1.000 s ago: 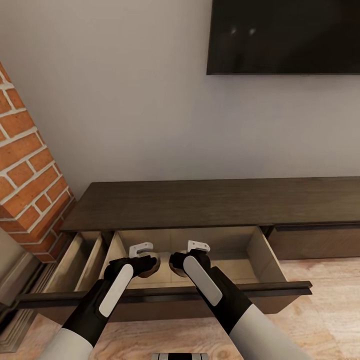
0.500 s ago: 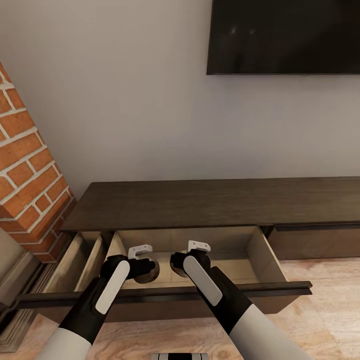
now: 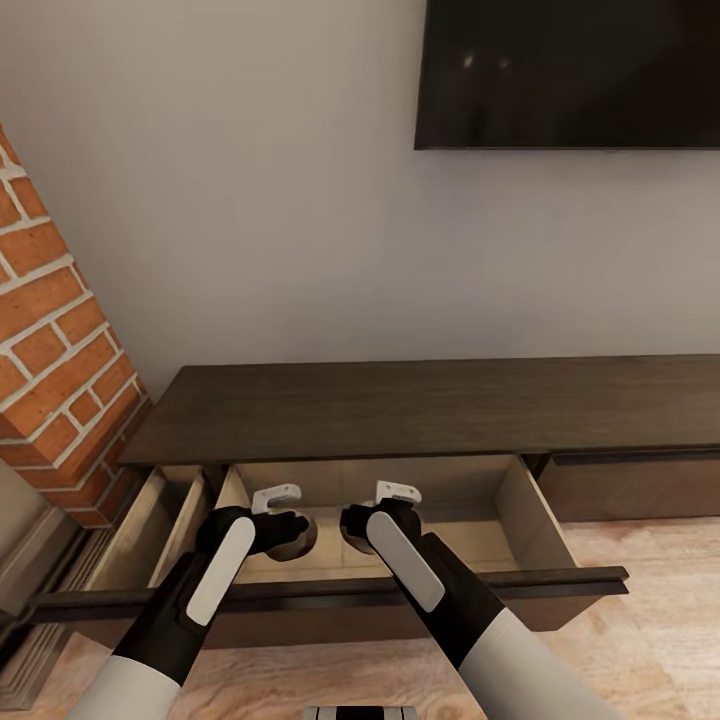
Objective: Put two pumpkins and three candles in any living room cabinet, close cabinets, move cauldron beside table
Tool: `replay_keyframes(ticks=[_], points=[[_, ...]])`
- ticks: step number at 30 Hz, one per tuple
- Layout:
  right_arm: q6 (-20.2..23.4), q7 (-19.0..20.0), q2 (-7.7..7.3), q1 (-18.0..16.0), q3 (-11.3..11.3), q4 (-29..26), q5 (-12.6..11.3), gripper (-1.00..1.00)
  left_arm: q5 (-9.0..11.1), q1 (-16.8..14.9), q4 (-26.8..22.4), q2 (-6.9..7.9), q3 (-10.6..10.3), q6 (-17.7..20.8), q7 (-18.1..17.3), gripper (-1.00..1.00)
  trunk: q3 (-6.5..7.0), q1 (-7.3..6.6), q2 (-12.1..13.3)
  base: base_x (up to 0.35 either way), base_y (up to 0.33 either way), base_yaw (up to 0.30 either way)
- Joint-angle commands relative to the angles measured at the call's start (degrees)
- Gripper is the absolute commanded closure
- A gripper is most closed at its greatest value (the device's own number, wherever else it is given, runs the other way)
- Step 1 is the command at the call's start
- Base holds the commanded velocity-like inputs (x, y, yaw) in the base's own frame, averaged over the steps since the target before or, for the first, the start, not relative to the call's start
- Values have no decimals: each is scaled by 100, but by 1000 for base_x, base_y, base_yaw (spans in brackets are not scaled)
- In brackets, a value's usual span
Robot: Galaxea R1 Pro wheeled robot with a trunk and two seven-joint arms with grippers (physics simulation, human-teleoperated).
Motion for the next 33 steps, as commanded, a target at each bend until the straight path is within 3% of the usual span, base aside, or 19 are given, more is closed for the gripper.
replay_keyframes(ticks=[1, 12, 25, 33], points=[[19, -46, 0, -5, 6, -3, -35, 100, 59, -3, -7, 1, -4, 9, 61, 100, -5, -1, -2, 3, 1, 0], [228, -54, 0, -5, 6, 15, -57, 100, 59, -3, -19, -6, -4, 9, 64, 100, -71, 7, -6, 0, 0, 0], [222, -55, 0, -5, 6, 11, -57, 100, 59, -3, -30, -6, -8, 5, 65, 100, -271, 30, -18, 0, 0, 0], [215, -46, 0, -5, 6, 11, -49, 100, 59, -3, -34, -6, -13, 0, 69, 100, -271, 30, -18, 0, 0, 0]])
